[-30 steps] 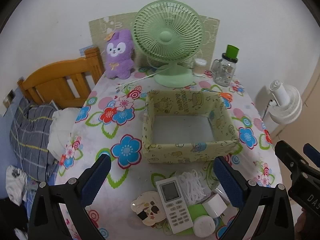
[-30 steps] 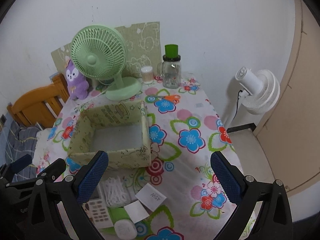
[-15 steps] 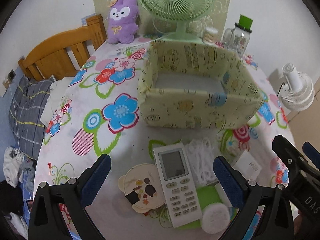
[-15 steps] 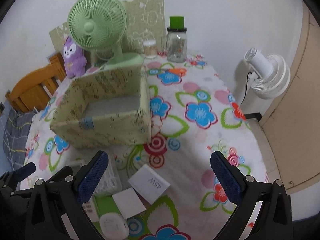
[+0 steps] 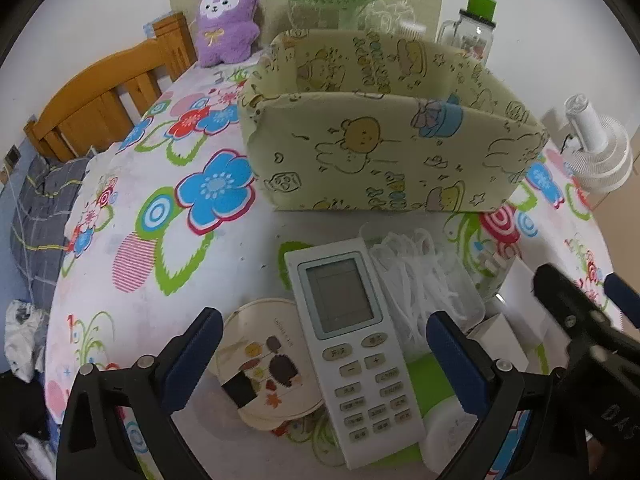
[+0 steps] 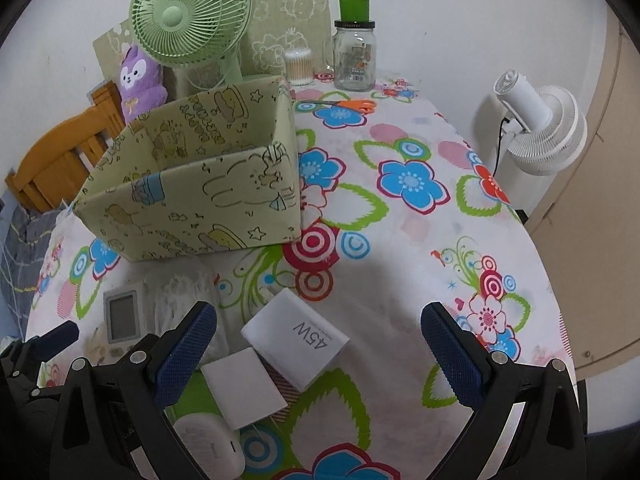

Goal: Organize rigid objects
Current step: 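Move both tools down toward the white remote and white plug adapter, then close the left tool on the white remote while the right tool grasps the white plug adapter, then carry the remote with the left tool and the adapter with the right tool over the fabric box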

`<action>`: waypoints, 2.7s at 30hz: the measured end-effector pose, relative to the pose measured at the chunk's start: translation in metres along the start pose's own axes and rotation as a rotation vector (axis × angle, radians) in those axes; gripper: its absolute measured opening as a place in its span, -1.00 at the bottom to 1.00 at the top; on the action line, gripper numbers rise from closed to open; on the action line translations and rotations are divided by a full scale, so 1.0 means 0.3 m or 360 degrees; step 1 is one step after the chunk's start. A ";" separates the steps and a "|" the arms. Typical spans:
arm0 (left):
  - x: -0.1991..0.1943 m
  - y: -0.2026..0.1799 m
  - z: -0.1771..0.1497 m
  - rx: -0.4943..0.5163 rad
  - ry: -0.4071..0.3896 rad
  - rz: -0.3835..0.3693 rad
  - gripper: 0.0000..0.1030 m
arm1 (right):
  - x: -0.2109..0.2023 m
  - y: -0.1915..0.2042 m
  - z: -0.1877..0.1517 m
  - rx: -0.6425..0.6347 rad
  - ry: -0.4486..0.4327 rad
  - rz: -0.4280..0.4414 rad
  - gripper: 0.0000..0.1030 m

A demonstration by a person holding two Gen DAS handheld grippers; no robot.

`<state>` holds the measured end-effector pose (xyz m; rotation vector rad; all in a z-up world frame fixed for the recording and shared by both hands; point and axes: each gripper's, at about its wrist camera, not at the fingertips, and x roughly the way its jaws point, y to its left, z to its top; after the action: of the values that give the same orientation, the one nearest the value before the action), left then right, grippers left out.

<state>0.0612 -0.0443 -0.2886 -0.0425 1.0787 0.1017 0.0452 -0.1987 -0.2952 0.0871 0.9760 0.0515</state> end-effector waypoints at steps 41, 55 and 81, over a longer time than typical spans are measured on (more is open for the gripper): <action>0.045 -0.050 -0.047 0.0337 -0.0006 0.0032 0.31 | 0.051 0.079 -0.113 0.0229 0.0215 0.0125 0.55; 0.038 -0.029 -0.046 0.0393 -0.0055 -0.0024 -0.08 | 0.049 0.122 -0.111 0.0269 0.0194 0.0161 0.21; -0.158 0.041 0.080 0.0204 -0.0123 -0.0151 -0.08 | -0.133 0.222 0.073 0.0114 0.0041 0.0168 0.20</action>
<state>0.0589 -0.0330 -0.2353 0.0254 1.0026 -0.0510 0.0408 -0.1368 -0.2436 0.2046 0.9983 0.1147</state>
